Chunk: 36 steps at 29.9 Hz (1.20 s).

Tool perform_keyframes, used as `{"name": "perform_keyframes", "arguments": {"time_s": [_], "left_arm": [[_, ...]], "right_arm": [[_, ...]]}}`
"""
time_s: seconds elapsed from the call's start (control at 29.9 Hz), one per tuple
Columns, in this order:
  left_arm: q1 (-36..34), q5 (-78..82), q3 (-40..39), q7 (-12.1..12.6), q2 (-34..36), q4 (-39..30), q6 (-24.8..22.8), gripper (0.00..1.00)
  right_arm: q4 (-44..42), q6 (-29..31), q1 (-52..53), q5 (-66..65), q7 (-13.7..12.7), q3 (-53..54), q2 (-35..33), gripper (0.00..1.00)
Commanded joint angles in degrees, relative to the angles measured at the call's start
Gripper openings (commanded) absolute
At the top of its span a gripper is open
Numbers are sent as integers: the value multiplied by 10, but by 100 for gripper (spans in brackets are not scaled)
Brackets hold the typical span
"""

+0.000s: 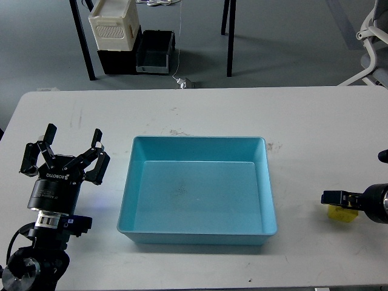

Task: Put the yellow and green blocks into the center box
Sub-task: 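Lower the right gripper onto the yellow cube and close on it, then carry the yellow cube over the tray and release it inside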

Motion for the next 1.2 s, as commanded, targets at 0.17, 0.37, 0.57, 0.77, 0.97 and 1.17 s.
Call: {"name": "perform_keyframes", "arguments": {"time_s": [0.17, 0.37, 0.57, 0.77, 0.97, 1.17], "left_arm": [[1, -1, 1, 0, 0, 1, 0, 100], [2, -1, 1, 1, 0, 0, 0, 100], [2, -1, 0, 0, 0, 0, 0, 100], [2, -1, 0, 0, 0, 0, 0, 100], [2, 0, 0, 0, 0, 1, 0, 100], [1, 0, 0, 0, 0, 1, 0, 100]], "right_arm": [[2, -4, 0, -6, -2, 0, 0, 2], [14, -4, 5, 1, -3, 16, -9, 0], [54, -4, 14, 48, -2, 72, -29, 0], [72, 3, 95, 228, 4, 82, -27, 0], [54, 4, 178, 274, 4, 21, 21, 0], [33, 4, 250, 274, 4, -66, 93, 0]]}}
